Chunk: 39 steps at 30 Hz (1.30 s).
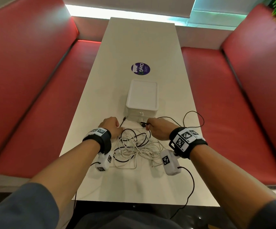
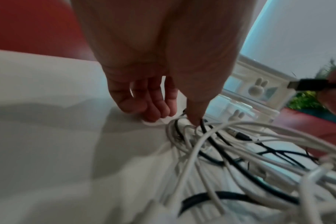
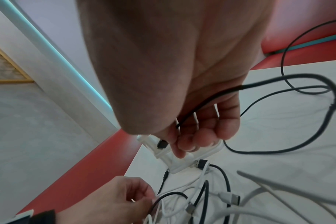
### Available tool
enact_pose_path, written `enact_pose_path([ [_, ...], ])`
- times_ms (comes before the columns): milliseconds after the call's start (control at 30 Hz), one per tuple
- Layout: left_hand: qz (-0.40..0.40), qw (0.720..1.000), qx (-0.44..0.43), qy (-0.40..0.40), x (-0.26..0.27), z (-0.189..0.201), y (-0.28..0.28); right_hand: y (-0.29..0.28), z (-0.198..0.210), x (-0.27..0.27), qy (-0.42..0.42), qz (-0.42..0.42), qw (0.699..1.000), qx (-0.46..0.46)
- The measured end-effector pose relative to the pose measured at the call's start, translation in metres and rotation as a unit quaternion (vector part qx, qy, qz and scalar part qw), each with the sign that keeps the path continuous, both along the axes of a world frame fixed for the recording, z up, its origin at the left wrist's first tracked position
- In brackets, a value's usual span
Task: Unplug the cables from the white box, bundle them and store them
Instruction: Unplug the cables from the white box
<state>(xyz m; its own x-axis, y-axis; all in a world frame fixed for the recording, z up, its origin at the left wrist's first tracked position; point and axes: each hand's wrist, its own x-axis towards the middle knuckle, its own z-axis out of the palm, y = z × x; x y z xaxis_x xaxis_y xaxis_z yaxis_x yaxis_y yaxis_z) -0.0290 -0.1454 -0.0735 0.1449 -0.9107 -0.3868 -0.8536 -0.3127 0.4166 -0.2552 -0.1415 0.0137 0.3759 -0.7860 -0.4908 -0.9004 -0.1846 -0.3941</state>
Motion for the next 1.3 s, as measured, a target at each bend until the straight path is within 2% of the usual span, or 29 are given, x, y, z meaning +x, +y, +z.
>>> enact_pose_path([
  [167, -0.064, 0.998, 0.023, -0.012, 0.003, 0.003, 0.001, 0.002, -0.002, -0.003, -0.006, -0.004, 1.0, 0.002],
  [233, -0.077, 0.997, 0.017, 0.012, 0.005, 0.003, 0.002, 0.003, -0.002, -0.004, -0.011, -0.003, 1.0, 0.002],
  [333, -0.04, 0.991, 0.003, 0.127, 0.008, 0.01, 0.003, 0.002, -0.001, -0.003, -0.029, -0.003, 1.0, -0.007],
  [433, 0.016, 0.967, -0.012, 0.256, 0.011, 0.026, 0.001, 0.0, 0.002, 0.0, -0.048, -0.013, 0.998, -0.032],
  [600, 0.041, 0.947, 0.002, 0.319, 0.015, 0.044, -0.003, -0.003, 0.008, 0.008, -0.095, -0.032, 0.993, -0.06],
  [833, 0.0, 0.895, 0.043, 0.444, -0.011, 0.064, 0.002, -0.004, 0.006, 0.027, -0.198, -0.091, 0.976, -0.025],
  [933, -0.033, 0.888, 0.044, 0.456, -0.018, 0.068, 0.004, -0.004, 0.003, 0.029, -0.21, -0.138, 0.968, 0.004],
  [1033, -0.038, 0.889, 0.038, 0.455, -0.019, 0.068, 0.006, -0.005, -0.001, 0.024, -0.264, -0.21, 0.939, 0.061],
  [1133, -0.038, 0.891, 0.042, 0.451, -0.021, 0.068, 0.01, -0.004, -0.004, 0.019, -0.296, -0.234, 0.919, 0.115],
  [1233, -0.022, 0.904, 0.023, 0.426, -0.026, 0.066, 0.014, 0.0, -0.003, 0.017, -0.263, -0.222, 0.929, 0.134],
  [1300, 0.016, 0.918, -0.01, 0.396, -0.026, 0.062, 0.012, 0.003, -0.001, 0.016, -0.232, -0.208, 0.938, 0.154],
])
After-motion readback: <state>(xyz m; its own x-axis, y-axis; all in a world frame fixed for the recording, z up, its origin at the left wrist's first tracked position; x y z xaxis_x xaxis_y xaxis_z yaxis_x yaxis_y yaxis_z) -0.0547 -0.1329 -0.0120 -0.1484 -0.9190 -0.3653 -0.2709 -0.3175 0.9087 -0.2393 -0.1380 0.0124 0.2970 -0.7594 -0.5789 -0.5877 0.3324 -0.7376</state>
